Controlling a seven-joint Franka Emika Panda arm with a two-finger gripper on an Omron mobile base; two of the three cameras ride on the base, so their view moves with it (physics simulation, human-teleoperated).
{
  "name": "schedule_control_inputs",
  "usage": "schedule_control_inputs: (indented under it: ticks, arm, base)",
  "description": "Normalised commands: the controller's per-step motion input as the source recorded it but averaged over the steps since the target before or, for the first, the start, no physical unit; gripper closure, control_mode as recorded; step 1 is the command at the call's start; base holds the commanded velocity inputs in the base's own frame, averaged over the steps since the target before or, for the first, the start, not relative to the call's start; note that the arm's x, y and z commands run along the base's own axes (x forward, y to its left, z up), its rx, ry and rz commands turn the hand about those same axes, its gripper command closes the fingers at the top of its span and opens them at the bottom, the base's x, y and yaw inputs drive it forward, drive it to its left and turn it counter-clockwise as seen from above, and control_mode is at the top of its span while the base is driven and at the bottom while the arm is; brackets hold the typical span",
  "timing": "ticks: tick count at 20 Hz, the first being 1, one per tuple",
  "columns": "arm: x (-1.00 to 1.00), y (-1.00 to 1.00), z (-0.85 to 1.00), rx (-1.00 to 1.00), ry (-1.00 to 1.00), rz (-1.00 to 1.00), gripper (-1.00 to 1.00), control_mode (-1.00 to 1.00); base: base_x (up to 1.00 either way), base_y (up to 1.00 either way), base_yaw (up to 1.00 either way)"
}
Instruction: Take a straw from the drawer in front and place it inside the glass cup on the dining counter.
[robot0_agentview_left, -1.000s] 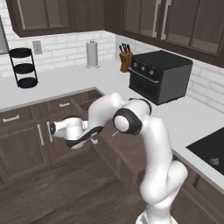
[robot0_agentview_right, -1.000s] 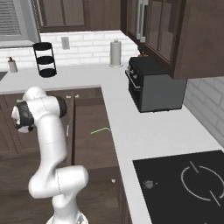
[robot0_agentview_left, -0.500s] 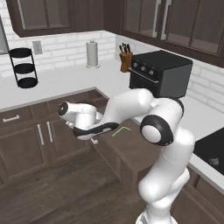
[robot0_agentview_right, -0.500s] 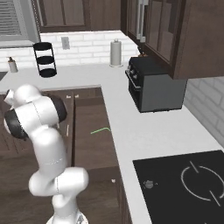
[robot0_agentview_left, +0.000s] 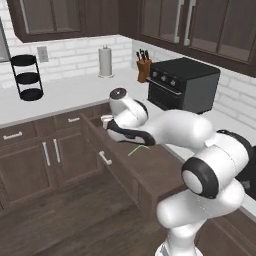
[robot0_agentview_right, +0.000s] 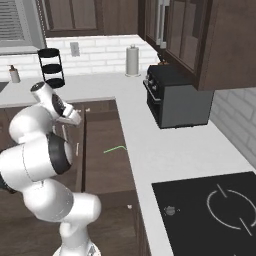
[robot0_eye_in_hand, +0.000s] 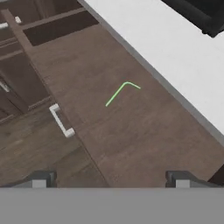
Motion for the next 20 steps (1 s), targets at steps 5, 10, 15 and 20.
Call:
schedule_control_inputs:
  ticks: [5, 10, 15, 20]
  arm:
    - [0.36, -0.67, -0.18, 0.09, 0.23, 0.0, -1.0, -1.0]
    - [0.22, -0.46, -0.63, 0.01, 0.12, 0.0, -1.0, -1.0]
    - [0.02, -0.32, -0.83, 0.05, 0.02, 0.01, -1.0, -1.0]
    - [0.0, -0.08, -0.85, 0.05, 0.0, 0.04, -1.0, -1.0]
  base:
    - [0.0, 0.0, 0.0]
    - [0.0, 0.0, 0.0]
    - [0.0, 0.0, 0.0]
    - [0.0, 0.0, 0.0]
